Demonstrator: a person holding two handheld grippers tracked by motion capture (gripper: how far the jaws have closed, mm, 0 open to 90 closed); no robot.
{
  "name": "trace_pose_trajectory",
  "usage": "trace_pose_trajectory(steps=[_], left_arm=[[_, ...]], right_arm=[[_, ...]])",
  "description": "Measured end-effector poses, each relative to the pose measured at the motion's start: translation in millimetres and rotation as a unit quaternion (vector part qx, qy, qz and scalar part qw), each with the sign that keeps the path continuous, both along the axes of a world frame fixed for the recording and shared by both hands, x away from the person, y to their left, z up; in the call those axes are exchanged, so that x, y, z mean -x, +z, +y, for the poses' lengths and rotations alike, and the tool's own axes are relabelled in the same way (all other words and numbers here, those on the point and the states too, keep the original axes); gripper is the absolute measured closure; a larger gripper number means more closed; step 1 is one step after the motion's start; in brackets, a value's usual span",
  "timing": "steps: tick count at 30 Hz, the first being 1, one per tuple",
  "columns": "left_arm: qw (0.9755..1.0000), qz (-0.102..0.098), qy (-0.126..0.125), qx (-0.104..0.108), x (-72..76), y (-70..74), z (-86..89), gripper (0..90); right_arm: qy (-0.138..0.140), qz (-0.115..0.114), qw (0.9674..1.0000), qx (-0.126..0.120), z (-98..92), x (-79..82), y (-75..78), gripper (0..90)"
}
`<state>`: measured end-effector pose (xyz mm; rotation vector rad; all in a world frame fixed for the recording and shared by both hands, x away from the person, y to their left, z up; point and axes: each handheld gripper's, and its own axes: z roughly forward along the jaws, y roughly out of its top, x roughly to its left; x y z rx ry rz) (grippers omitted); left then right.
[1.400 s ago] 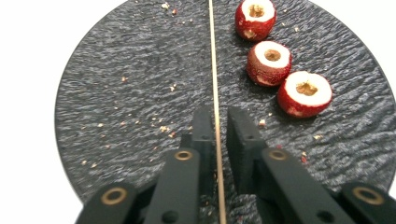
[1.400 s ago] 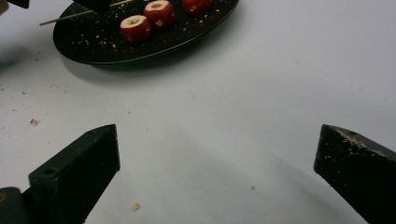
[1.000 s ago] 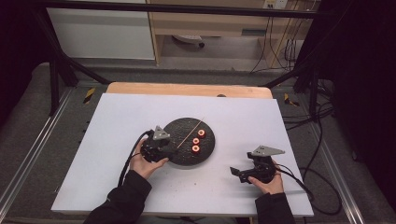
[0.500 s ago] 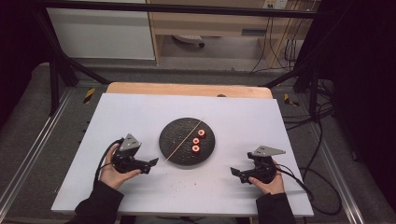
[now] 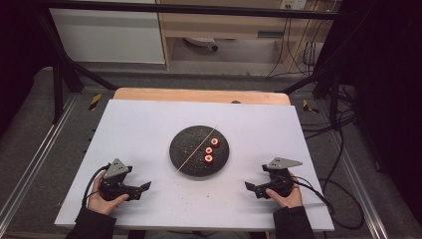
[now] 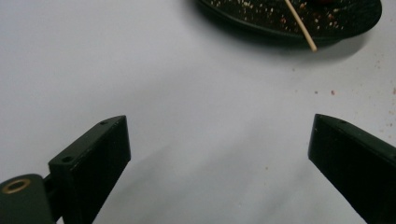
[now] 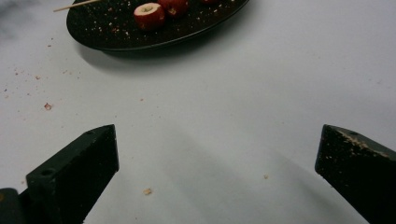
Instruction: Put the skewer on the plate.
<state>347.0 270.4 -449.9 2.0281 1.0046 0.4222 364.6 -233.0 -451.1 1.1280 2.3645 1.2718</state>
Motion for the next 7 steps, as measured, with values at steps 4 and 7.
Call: trace_pose_trajectory(steps=[4, 7], left_arm=[[0.9999, -0.006, 0.002, 0.008, 0.6, 0.8, 2.0, 5.1], [1.0, -0.005, 0.001, 0.006, 0.1, 1.1, 1.8, 5.2]], right_arm=[[0.004, 0.0, 1.0, 0.006, 1.0, 0.8, -1.5, 0.8], [0.005, 0.0, 1.0, 0.004, 0.8, 0.7, -1.2, 0.8]])
